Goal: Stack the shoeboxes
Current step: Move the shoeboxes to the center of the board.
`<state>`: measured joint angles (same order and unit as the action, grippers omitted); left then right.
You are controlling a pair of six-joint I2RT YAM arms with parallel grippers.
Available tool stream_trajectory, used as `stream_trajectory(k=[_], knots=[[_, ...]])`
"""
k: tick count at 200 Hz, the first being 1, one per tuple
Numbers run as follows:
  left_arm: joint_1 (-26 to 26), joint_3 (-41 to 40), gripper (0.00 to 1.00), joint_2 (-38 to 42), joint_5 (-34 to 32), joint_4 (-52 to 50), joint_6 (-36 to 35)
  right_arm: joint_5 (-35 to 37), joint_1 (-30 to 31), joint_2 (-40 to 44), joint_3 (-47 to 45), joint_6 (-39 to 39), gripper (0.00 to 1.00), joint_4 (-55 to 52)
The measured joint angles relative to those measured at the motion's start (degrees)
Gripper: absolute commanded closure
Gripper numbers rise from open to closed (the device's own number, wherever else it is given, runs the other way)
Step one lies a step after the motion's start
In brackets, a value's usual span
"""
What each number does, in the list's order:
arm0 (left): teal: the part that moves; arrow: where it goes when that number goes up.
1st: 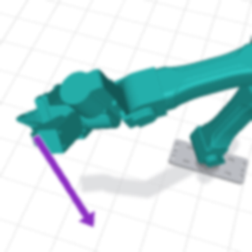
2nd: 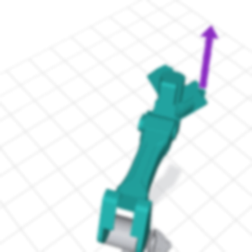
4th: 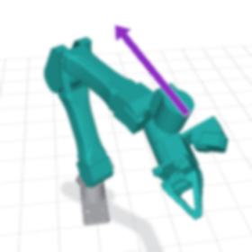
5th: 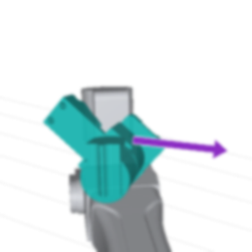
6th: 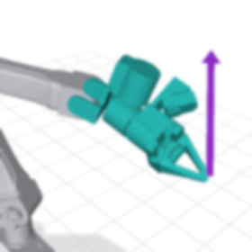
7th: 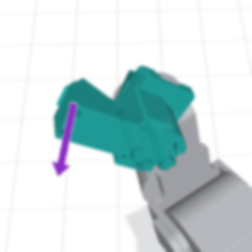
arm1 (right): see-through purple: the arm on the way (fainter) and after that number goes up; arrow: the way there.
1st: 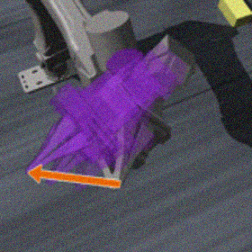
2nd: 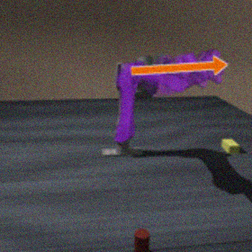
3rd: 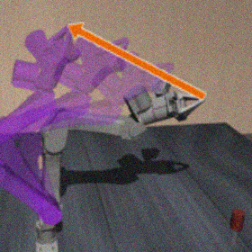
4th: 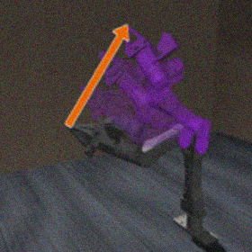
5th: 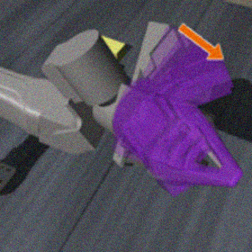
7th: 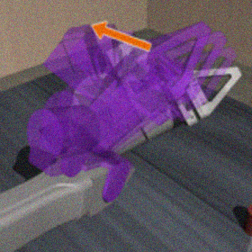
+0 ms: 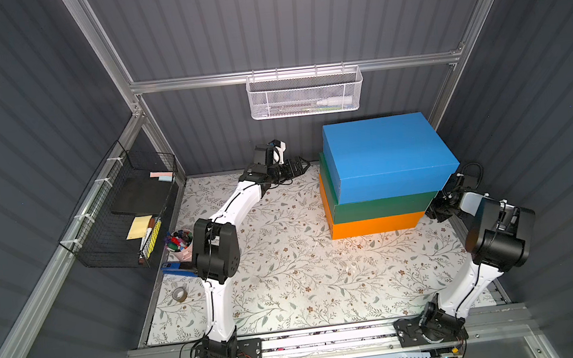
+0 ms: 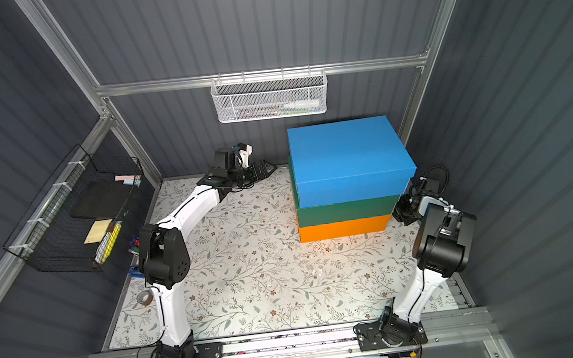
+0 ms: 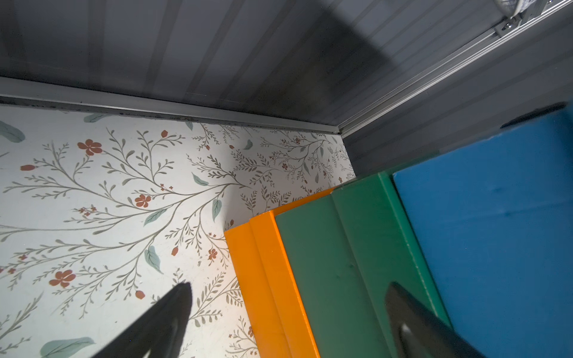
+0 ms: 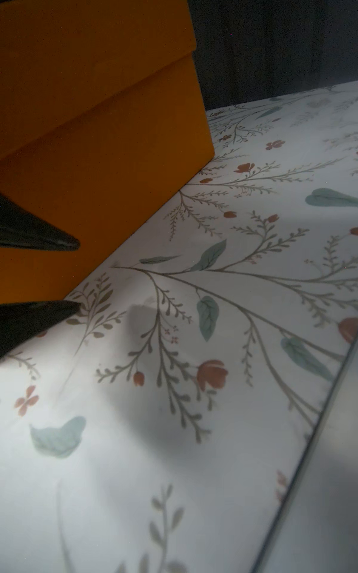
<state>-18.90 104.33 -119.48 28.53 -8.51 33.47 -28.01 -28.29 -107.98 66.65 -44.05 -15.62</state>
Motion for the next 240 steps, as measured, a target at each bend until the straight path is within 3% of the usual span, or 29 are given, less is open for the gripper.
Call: stream_trajectory(k=[121,168,240], knots=[[0.2,-0.5,0.0,0.0,0.0,0.8,0.4,-6.8,1.9,-1.3,-2.6,-8.3,0.71,7.1],[3.9,-9.5,0.0,1.4,2.8,5.0,3.9,-6.8,3.9,-1.3,-4.4,-10.0,0.71,8.8],[7.4,-12.8,0.0,4.2,2.6,5.2,3.7,-6.3,10.5,-1.3,-4.6,-11.0,0.71,9.5]])
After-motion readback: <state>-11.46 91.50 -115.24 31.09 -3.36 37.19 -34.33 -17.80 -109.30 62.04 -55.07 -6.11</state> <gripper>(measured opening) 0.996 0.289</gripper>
